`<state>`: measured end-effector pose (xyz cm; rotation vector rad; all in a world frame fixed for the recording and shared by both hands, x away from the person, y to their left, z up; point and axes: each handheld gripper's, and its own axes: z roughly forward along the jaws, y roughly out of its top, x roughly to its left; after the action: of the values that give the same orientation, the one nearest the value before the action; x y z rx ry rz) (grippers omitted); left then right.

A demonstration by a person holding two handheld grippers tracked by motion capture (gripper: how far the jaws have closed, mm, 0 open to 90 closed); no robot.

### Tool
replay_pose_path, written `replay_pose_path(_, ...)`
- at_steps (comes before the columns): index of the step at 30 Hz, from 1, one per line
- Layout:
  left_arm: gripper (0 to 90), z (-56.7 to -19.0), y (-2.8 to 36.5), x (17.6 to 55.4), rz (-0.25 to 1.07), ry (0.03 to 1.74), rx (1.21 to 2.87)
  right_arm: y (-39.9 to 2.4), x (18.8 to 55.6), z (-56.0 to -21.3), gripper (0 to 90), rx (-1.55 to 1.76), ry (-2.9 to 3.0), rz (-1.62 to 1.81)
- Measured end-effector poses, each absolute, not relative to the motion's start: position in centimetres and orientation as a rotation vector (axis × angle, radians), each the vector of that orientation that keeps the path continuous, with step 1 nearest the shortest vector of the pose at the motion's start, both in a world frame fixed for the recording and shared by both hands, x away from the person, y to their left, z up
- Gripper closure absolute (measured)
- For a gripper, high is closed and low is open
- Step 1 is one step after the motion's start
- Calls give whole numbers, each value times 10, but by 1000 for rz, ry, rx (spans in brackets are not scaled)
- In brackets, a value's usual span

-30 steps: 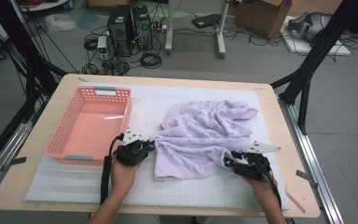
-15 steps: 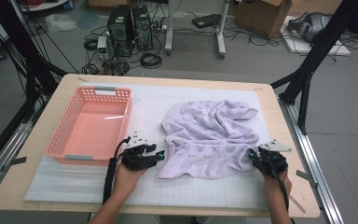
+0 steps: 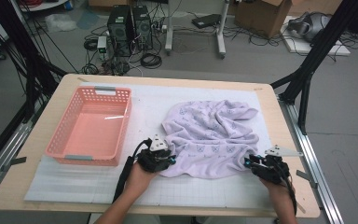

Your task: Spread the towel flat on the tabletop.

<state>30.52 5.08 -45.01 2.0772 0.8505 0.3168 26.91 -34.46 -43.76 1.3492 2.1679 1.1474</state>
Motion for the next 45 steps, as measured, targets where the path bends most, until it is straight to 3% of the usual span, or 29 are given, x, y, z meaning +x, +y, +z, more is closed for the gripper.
replay_pose_path(1, 856, -449, 52, 305, 311, 861, 2076, -340, 271, -440, 652, 1342, 2189, 1181)
replay_pose_path(8, 862, -450, 94, 293, 367, 931, 2016, -304, 281, -448, 603, 1268, 2249, 1122)
replay_pose_path(13, 862, -447, 104, 287, 367, 934, 1960, -300, 282, -445, 824, 1266, 2259, 1085)
replay_pose_path(18, 862, -448, 106, 287, 382, 946, 1952, -325, 276, -439, 837, 1331, 2147, 939)
replay_pose_path(21, 861, -450, 106, 287, 351, 948, 1949, -347, 272, -439, 824, 1393, 2088, 848)
replay_pose_path(24, 857, -450, 102, 286, 381, 933, 1970, -354, 271, -437, 681, 1460, 2099, 834)
replay_pose_path(25, 844, -450, 103, 286, 374, 938, 1953, -355, 270, -435, 653, 1459, 2102, 869)
replay_pose_path(30, 589, -450, 110, 288, 328, 984, 1902, -369, 259, -417, 653, 1406, 2010, 1060)
replay_pose_path(35, 517, -451, 106, 287, 252, 961, 1914, -372, 258, -425, 665, 1415, 2070, 1076)
replay_pose_path(42, 486, -452, 100, 277, 196, 944, 1943, -357, 262, -445, 654, 1380, 2178, 971)
replay_pose_path(44, 482, -453, 100, 273, 173, 938, 1943, -358, 260, -445, 702, 1385, 2174, 978)
replay_pose_path(45, 480, -453, 100, 270, 141, 942, 1935, -359, 257, -444, 800, 1383, 2179, 978)
